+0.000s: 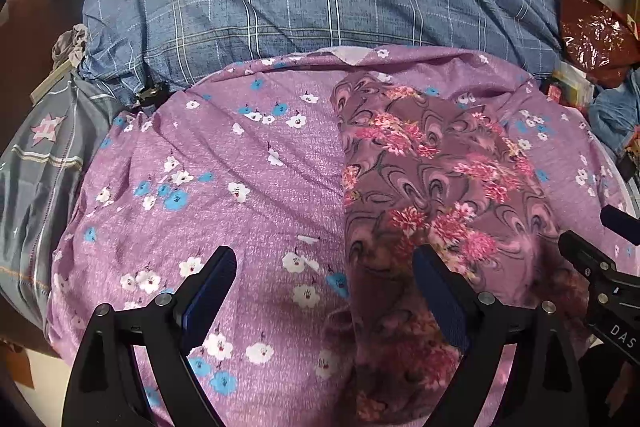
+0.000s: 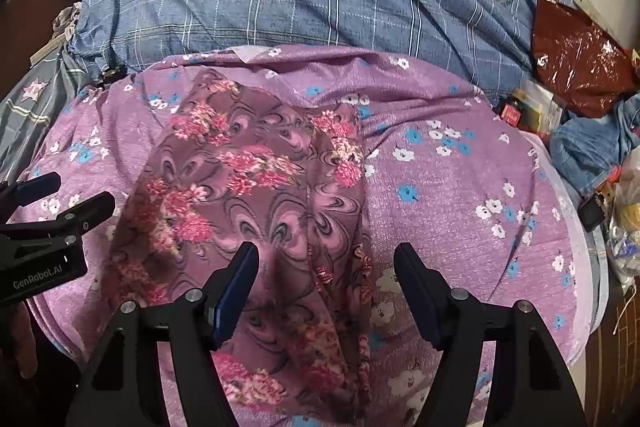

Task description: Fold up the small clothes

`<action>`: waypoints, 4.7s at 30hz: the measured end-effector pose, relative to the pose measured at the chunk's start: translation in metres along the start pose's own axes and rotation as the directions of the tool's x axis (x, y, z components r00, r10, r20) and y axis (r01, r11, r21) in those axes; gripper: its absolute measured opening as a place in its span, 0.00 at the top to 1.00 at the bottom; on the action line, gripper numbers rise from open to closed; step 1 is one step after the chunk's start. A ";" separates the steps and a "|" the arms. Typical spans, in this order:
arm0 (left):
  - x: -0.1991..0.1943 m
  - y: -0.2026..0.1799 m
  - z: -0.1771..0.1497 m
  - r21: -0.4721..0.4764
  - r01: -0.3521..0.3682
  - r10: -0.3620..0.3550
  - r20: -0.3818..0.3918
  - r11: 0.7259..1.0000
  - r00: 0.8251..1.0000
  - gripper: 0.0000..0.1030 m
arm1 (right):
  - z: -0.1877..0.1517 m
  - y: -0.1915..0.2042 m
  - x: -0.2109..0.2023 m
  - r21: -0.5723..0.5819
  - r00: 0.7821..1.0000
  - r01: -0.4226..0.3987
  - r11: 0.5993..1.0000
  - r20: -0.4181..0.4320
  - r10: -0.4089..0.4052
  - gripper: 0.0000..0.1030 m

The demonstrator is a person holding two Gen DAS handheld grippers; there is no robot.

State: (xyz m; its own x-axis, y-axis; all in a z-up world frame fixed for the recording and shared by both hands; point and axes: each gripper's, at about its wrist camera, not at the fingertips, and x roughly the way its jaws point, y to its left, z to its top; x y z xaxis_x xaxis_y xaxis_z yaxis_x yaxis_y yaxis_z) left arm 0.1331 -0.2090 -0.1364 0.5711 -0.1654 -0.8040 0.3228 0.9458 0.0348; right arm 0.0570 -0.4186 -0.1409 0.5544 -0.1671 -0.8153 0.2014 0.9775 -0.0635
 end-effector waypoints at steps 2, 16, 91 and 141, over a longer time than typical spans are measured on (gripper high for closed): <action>-0.010 0.000 -0.005 0.002 0.001 -0.001 0.010 1.000 1.000 0.12 | -0.001 0.002 -0.009 -0.006 1.000 0.004 1.000 0.011 -0.004 0.31; -0.049 0.000 -0.027 0.011 -0.020 0.020 0.059 1.000 0.998 0.12 | -0.006 0.011 -0.037 -0.019 0.999 0.013 1.000 0.047 -0.013 0.31; -0.176 0.030 -0.046 -0.091 -0.080 0.104 0.308 0.993 0.946 0.12 | -0.006 0.034 -0.142 -0.018 0.959 -0.013 1.000 0.283 0.017 0.30; -0.160 0.018 -0.028 -0.046 -0.048 0.059 0.285 0.998 0.957 0.12 | 0.004 0.034 -0.116 -0.039 0.965 -0.029 0.999 0.259 0.038 0.30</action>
State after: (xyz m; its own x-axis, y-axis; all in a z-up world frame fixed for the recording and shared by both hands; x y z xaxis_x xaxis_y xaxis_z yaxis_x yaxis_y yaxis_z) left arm 0.0264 -0.1579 -0.0243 0.7806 -0.1824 -0.5978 0.2603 0.9645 0.0456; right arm 0.0026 -0.3661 -0.0466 0.7516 -0.1579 -0.6405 0.1540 0.9861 -0.0623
